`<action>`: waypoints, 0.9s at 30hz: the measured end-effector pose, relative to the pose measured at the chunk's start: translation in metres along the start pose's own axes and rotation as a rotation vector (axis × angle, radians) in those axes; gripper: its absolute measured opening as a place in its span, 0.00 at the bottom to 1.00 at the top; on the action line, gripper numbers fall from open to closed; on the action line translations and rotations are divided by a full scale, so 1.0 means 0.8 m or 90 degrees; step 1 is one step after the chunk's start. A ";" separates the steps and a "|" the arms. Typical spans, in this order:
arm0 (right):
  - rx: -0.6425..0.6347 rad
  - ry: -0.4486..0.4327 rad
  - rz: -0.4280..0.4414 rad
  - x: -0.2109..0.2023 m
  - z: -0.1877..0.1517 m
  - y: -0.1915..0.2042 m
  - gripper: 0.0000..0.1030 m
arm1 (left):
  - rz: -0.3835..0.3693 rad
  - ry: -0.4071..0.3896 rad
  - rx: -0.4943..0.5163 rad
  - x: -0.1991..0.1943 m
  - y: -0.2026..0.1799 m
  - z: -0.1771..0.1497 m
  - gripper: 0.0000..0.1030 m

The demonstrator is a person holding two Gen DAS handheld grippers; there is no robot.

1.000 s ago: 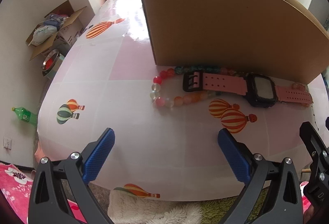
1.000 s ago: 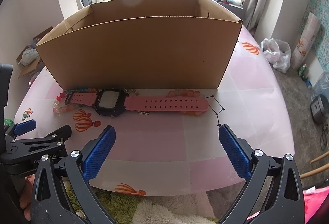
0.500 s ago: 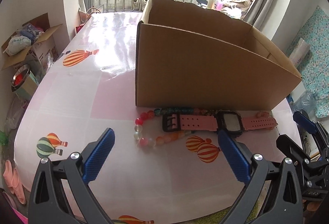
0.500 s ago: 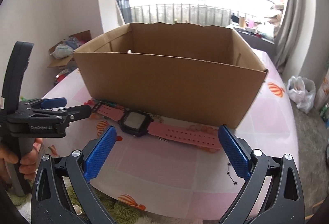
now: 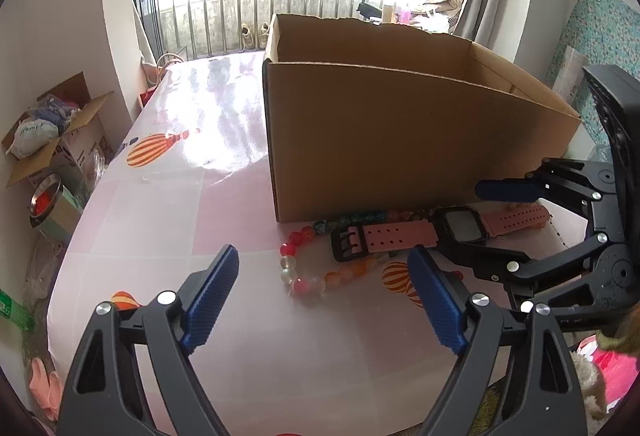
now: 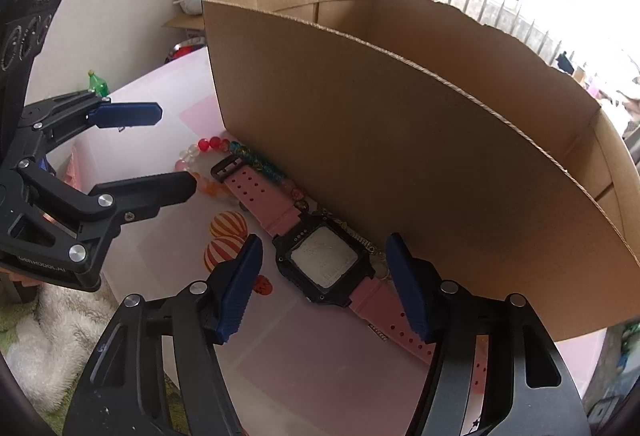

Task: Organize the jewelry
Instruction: 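Lower the right tool to the pink-strapped watch and close on its face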

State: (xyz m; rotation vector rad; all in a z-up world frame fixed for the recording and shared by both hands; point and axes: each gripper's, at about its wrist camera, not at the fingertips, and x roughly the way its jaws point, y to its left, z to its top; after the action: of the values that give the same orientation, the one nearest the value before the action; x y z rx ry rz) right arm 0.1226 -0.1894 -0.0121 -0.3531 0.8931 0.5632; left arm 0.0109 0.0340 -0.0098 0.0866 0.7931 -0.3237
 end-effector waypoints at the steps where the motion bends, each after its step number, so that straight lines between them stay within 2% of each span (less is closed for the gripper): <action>1: -0.007 0.012 0.002 0.003 0.001 0.001 0.55 | -0.001 -0.001 0.007 0.002 -0.001 0.001 0.73; 6: -0.036 0.060 0.018 0.010 0.005 0.006 0.49 | -0.034 -0.004 0.018 0.003 0.004 -0.003 0.52; 8: -0.047 0.072 0.027 0.008 0.007 0.007 0.47 | -0.049 -0.005 0.029 0.003 0.003 -0.004 0.49; 15: -0.039 0.108 0.074 0.004 0.019 -0.004 0.47 | -0.057 -0.025 0.137 -0.004 -0.028 -0.010 0.48; 23: -0.021 0.123 0.162 -0.014 0.023 -0.017 0.47 | -0.008 -0.055 0.289 -0.014 -0.079 -0.027 0.48; 27: -0.029 0.124 0.197 -0.020 0.020 -0.017 0.47 | 0.001 -0.047 0.371 -0.013 -0.104 -0.041 0.48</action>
State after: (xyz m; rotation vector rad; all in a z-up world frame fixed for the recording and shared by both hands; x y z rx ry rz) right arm 0.1328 -0.1968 0.0113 -0.3161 1.1346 0.8456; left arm -0.0449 -0.0358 -0.0219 0.6191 0.6057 -0.5461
